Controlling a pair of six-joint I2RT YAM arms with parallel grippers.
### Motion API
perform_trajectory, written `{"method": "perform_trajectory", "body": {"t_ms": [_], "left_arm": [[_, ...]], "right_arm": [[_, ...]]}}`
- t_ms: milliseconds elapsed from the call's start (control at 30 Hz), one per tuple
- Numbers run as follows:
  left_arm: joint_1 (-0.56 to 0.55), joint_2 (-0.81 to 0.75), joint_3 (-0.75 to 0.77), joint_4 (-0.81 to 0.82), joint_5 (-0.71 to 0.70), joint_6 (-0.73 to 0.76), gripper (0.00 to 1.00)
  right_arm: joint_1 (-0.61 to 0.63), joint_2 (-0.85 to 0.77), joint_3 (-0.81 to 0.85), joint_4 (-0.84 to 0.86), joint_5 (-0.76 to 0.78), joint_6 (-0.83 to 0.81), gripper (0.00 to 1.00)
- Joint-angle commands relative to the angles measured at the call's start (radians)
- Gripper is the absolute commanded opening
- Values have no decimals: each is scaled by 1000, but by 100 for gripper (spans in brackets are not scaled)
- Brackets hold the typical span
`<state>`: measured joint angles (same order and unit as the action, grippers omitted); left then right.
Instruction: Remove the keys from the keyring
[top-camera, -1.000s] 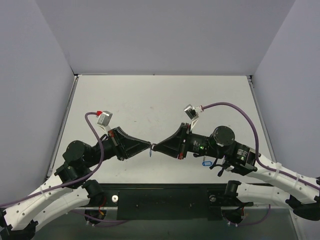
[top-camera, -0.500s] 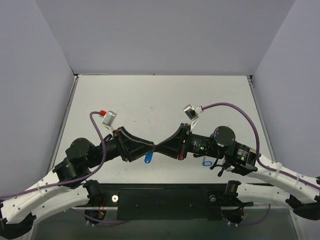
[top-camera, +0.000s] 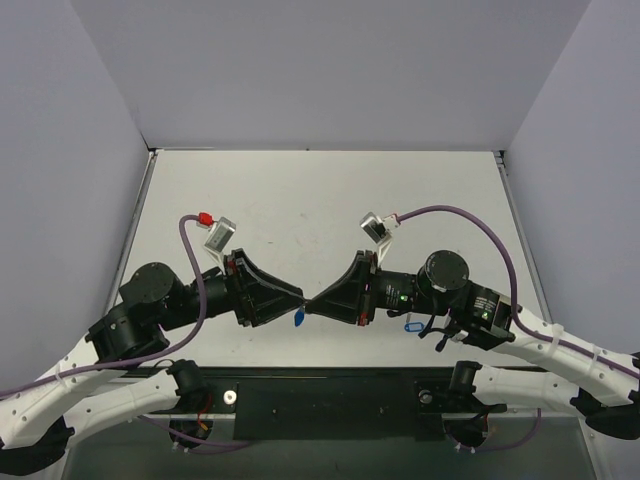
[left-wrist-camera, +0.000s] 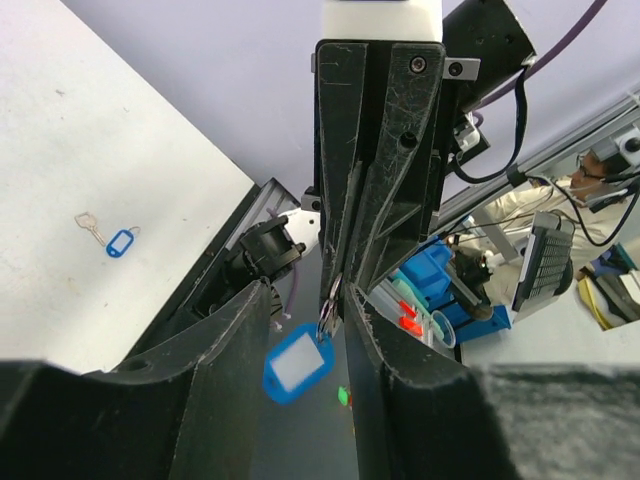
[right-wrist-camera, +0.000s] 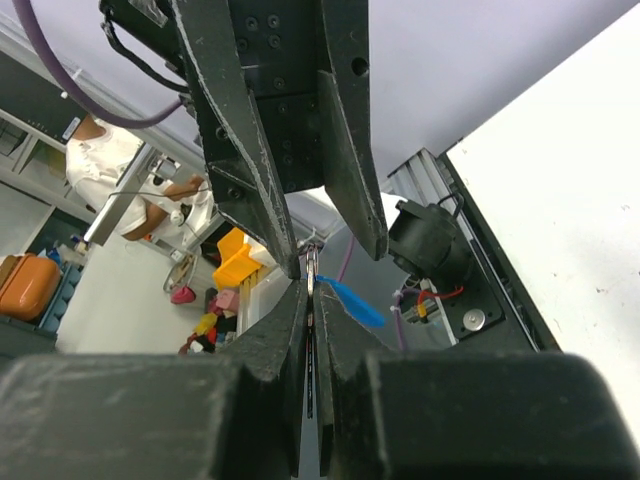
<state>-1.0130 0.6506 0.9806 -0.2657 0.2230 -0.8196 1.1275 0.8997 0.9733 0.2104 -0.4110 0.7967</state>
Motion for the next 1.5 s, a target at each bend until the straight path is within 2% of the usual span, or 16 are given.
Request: {"method": "perform_trajectory", "body": {"t_ms": [0,167,333,400,467,567,633,700,800,1067,1467], "left_arm": [[-4,21,43,-38,82,74,43],[-4,40,61,-49,90,88,35],[-4,44,52,-24,111,79,22],[-4,46,43,-11,122,71,14],[-4,43,35,5,124,57,0],[-4,38,30,10,92,37,0],[-4,37,32,6,67,28,0],[-4,38,36,3,49,20,0],[-4,32,38,16,29,8,0],[-4,1,26,56,-8,-29,0],[-6,12,1,92,-19,-47,0]], "right_arm": [[8,5,50,35,-43,6,0],[9,10,53,34,-48,6,0],[11,10,54,34,-48,3,0],[9,7,53,38,-42,2,0],[11,4,50,43,-38,2,0],[11,4,48,43,-31,1,0],[11,-1,42,44,-25,1,14],[9,-5,39,46,-23,-1,22],[9,-22,33,46,-15,-5,28],[11,-62,7,63,15,-16,27],[11,-22,22,80,3,1,24]]}}
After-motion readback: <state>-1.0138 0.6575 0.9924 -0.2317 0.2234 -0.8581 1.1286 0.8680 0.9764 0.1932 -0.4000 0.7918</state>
